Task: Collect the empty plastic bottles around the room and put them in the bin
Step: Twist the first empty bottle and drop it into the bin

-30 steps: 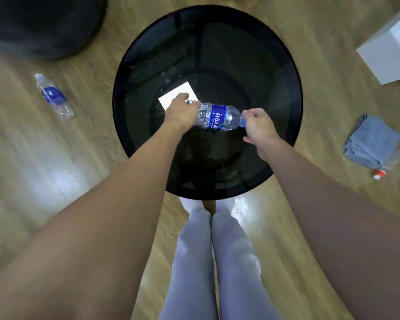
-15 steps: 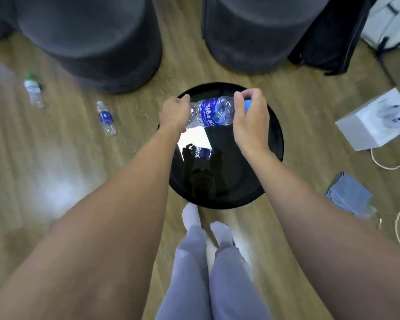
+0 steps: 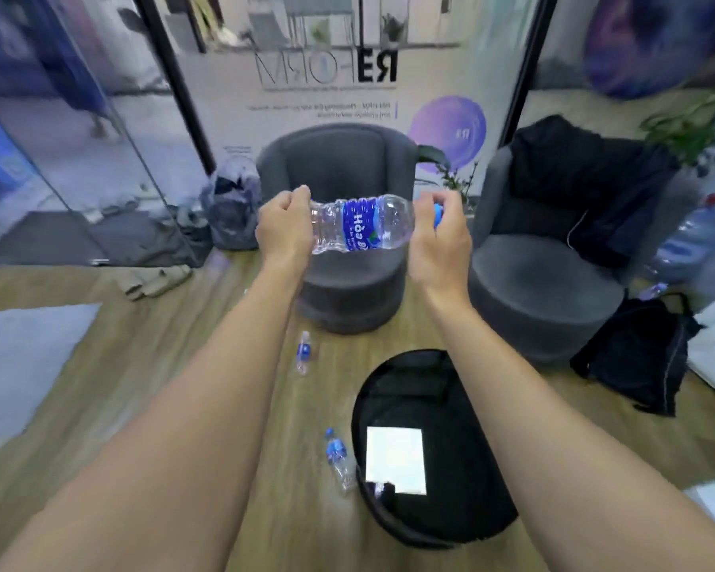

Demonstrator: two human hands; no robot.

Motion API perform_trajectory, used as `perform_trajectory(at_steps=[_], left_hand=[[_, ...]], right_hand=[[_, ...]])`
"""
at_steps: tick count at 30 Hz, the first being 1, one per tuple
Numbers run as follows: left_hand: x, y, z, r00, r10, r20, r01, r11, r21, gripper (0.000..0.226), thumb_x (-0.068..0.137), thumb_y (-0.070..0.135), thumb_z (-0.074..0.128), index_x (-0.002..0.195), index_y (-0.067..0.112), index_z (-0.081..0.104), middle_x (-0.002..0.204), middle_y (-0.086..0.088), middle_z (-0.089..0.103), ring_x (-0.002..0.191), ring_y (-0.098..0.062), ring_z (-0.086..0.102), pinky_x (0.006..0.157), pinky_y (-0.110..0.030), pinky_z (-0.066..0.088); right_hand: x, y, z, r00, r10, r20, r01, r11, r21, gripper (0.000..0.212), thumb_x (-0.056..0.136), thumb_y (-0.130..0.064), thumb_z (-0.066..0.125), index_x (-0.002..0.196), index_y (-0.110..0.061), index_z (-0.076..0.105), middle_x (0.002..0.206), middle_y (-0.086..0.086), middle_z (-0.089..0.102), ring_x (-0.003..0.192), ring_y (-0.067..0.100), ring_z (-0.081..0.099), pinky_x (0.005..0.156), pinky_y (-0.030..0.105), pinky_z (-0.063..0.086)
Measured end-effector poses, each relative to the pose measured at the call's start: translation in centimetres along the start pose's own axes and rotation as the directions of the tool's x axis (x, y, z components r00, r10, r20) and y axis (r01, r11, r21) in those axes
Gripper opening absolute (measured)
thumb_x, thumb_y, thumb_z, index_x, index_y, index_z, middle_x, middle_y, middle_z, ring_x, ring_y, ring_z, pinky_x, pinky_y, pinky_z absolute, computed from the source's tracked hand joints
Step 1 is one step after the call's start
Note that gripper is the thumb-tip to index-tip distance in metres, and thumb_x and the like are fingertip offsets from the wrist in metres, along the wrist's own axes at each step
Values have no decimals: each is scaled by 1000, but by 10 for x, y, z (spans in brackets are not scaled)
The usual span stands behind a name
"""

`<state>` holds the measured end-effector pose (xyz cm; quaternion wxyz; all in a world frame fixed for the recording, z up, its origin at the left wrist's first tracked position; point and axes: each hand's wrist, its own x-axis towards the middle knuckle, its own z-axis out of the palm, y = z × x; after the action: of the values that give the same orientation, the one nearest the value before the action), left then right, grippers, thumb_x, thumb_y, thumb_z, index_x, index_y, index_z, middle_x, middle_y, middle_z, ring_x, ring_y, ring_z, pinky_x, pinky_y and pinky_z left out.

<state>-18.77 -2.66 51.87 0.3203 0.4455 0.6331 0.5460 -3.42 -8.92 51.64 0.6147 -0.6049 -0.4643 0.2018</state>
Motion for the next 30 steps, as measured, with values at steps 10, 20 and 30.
perform_trajectory(at_steps=[10, 20, 30], left_hand=[[-31, 124, -245, 921, 195, -337, -233, 970, -74, 34, 88, 45, 48, 64, 22, 48, 65, 2, 53, 65, -22, 51, 61, -42, 51], [-58, 109, -523, 761, 219, -611, -310, 950, -46, 29, 91, 34, 48, 79, 10, 62, 78, -12, 67, 68, -30, 64, 57, -40, 53], [-65, 47, -736, 572, 79, -817, -306, 944, -123, 21, 93, 25, 48, 77, 15, 57, 80, -9, 59, 68, -24, 54, 40, -23, 35]], right_hand=[[-82, -209, 90, 968, -171, 185, 122, 961, 250, 32, 104, -42, 38, 100, -14, 54, 74, -10, 50, 65, 0, 45, 55, 8, 35], [-267, -350, 242, 822, -203, 532, -156, 818, 554, 31, 92, -57, 52, 89, -26, 48, 77, -3, 44, 63, 15, 39, 64, 36, 37], [-414, -432, 391, 512, -354, 783, -298, 781, 548, 29, 96, -44, 58, 87, -18, 51, 59, -8, 39, 49, 8, 38, 43, 21, 33]])
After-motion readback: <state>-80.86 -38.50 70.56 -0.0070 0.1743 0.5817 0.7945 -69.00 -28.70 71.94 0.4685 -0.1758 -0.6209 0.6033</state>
